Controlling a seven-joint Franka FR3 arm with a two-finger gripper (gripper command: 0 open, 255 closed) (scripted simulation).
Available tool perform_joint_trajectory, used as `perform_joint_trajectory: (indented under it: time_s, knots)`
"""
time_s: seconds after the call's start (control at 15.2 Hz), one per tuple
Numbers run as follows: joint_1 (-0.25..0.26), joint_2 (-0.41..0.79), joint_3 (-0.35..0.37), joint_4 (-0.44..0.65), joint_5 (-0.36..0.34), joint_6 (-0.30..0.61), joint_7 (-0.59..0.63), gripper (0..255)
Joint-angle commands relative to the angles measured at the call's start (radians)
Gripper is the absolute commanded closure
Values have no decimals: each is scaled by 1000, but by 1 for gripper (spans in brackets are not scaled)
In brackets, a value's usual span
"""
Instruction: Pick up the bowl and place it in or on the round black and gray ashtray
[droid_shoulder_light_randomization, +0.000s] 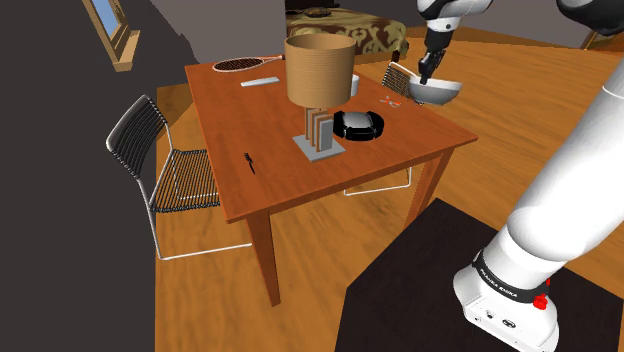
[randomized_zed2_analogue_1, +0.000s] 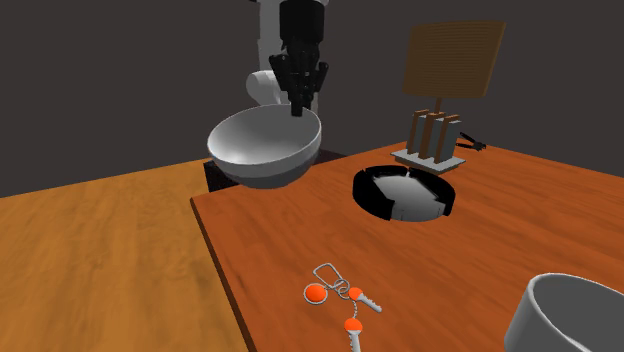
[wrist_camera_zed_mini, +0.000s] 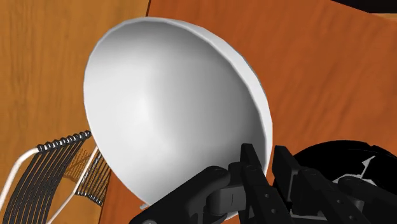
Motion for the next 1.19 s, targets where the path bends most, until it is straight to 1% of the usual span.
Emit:
perform_joint_trajectory:
  time_s: [0.0,0.33,0.59,1.12]
  knots:
    - [13,-5,11,14,-6,-19,26,255]
    - [75,-14,65,33,-27,-52,147,255]
    - [121,-2,107,69,-34,-84,236,255]
    - [208,71,182,203,-29,-161,396,255]
